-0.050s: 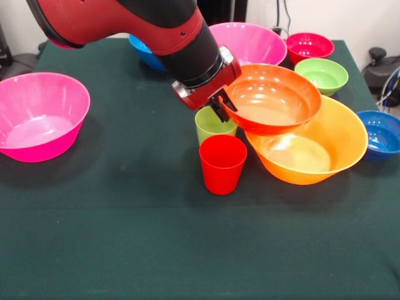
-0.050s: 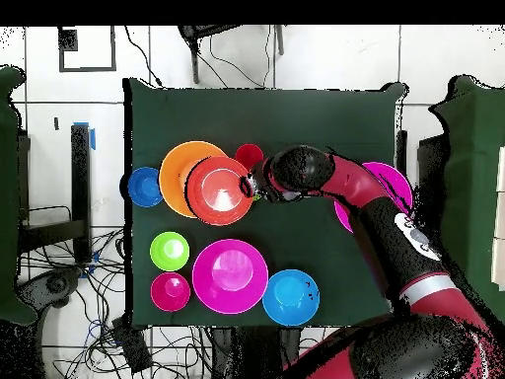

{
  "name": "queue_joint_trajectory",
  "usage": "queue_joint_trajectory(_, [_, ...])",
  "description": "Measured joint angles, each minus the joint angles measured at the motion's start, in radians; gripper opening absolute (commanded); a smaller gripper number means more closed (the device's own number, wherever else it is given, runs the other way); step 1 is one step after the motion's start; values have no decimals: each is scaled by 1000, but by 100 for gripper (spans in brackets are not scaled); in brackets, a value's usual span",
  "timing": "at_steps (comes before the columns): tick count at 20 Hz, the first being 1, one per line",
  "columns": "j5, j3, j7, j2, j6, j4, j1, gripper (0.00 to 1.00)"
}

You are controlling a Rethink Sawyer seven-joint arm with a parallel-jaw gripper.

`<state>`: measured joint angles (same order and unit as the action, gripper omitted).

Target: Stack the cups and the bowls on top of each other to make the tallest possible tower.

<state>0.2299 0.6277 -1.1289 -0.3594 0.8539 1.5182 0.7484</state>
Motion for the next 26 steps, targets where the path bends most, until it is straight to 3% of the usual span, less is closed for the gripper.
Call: queue_joint_trajectory(26, [0,1,0,-53,-11,-5,-2,0])
